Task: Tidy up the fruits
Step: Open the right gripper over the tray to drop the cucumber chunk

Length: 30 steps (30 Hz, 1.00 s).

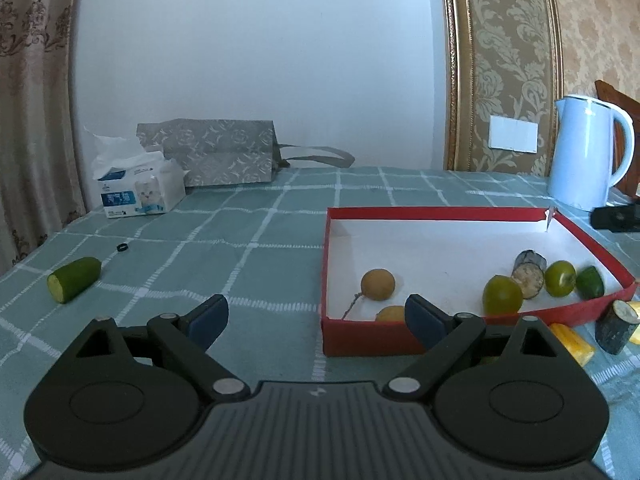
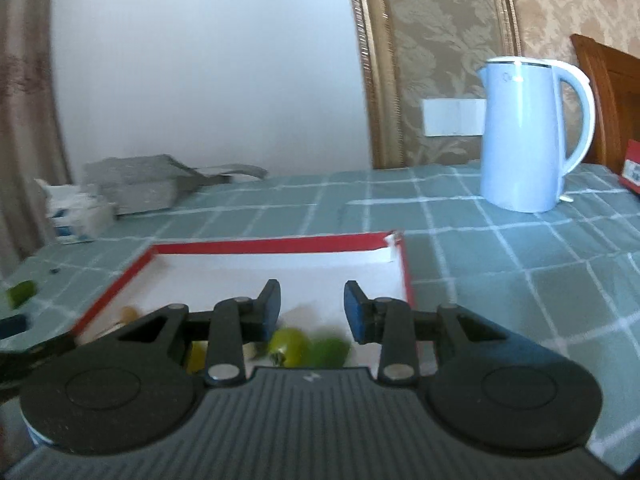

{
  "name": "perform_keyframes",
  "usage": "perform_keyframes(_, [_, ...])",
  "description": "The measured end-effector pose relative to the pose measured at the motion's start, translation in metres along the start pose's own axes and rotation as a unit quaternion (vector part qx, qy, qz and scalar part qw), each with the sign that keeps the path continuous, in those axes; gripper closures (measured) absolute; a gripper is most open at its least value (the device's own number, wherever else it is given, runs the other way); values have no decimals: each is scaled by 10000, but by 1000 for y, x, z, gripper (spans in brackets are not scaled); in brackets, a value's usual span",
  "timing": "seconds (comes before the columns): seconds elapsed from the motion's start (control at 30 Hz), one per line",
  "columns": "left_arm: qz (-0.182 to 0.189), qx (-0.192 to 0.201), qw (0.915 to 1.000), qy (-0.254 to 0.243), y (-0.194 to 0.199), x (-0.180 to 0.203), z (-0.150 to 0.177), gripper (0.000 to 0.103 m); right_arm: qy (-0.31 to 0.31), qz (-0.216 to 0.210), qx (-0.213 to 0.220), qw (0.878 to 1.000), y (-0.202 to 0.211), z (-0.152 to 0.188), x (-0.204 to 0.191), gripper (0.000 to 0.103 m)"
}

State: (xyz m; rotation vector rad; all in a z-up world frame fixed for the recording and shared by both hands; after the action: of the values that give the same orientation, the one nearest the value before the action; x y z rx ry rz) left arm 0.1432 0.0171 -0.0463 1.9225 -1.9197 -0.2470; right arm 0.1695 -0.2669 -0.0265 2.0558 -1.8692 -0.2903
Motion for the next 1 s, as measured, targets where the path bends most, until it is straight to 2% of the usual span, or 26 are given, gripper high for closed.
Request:
perform_keyframes(0.07, [6,-25,10000,-16,-1,0,0,7,18,151,-83,9999,-15,-1,6,70])
perform_keyframes(0.13, [22,-66,10000,-52,-2,2,1,7,-144,113,-183,9997,-26,4,11,70])
perform_keyframes(0.23, [35,-41,9999,-150,-2,6,3,7,-313,182,-55,9993,-24,10,20,69])
perform_keyframes(0.3, [58,-16,9997,-230,-2,9,4,7,-411,234,138,9988,-11,6,27,63])
perform_keyframes(0.4, [102,8,9994,-336,0,12,5,7,-452,497,662,9955,22,0,32,35])
perform_keyframes(0.43, [105,27,9993,-355,1,12,5,7,-397,590,802,9942,33,-1,30,17])
perform_keyframes(0.47, [119,50,9993,-363,2,13,5,7,-340,671,1001,9921,47,-1,27,9])
perform_keyframes(0.53, [196,67,9992,-343,5,13,5,7,-200,843,1496,9849,77,4,18,0])
perform_keyframes(0.67, [459,-42,9986,-278,9,16,7,7,209,1243,2050,9706,117,22,-2,0])
perform_keyframes(0.77, [652,-179,9975,-180,11,19,12,7,357,1527,2152,9639,128,32,-11,0])
perform_keyframes(0.87, [881,-390,9953,-24,14,24,20,7,183,1548,2159,9639,129,34,-6,0])
perform_keyframes(1.0, [746,-406,9963,-107,13,33,24,7,-252,1520,2147,9645,129,39,9,0])
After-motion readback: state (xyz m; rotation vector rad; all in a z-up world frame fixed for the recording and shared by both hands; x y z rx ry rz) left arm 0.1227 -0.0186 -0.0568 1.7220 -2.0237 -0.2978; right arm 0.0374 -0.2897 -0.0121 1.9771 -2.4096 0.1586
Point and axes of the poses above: each gripper's, at about its wrist camera, not at the fingertips, and y roughly against the way its jaws point, x to its right, z to its underside, the point moved 8 cm from there along -y, roughly the way its jaws point, and after that the axes turned 12 degrees about y, right-handed, at the moved point
